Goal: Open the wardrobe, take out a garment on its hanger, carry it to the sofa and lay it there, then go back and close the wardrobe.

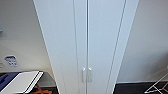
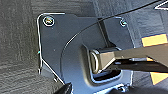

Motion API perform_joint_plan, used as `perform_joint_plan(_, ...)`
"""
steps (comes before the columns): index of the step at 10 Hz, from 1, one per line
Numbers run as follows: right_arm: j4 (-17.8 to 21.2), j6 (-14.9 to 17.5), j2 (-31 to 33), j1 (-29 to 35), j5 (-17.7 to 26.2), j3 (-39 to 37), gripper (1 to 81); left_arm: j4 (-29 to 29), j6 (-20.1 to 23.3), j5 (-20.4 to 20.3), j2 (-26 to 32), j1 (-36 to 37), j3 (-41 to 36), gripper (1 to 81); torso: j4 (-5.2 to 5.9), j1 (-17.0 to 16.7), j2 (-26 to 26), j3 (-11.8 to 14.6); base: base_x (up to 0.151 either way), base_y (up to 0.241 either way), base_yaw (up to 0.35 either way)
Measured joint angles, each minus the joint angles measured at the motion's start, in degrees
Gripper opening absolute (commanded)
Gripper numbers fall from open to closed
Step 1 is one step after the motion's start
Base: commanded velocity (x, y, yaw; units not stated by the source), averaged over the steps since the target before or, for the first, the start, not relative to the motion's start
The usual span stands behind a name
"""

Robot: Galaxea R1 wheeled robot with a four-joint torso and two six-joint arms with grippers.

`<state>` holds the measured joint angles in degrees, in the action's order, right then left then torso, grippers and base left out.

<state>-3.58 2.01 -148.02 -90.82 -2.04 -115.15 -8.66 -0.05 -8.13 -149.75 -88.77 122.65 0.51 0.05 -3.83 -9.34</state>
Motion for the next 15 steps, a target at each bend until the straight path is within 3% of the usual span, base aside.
perform_joint_plan(4,0.0,-0.1,9.6,3.9,0.2,15.3,81.1,0.0,0.0,0.0,9.7,2.5,-13.2,81.1,0.00,0.0,0.0,0.0,0.000,0.000,0.000)
perform_joint_plan(8,-0.1,-0.1,25.9,11.4,0.1,34.9,81.1,0.0,-0.1,0.6,21.7,8.5,-29.5,81.1,0.00,0.0,0.0,0.0,0.000,0.000,0.000)
perform_joint_plan(12,-0.1,0.0,34.3,25.6,-0.6,45.9,81.1,0.0,-0.1,1.5,29.3,19.8,-40.6,81.1,0.00,0.0,0.0,0.0,0.000,0.000,0.000)
perform_joint_plan(15,0.2,-0.1,37.0,35.9,-0.2,52.3,81.1,0.1,-0.2,2.4,31.9,27.9,-44.2,81.1,0.00,0.1,0.1,-0.1,0.000,0.000,0.000)
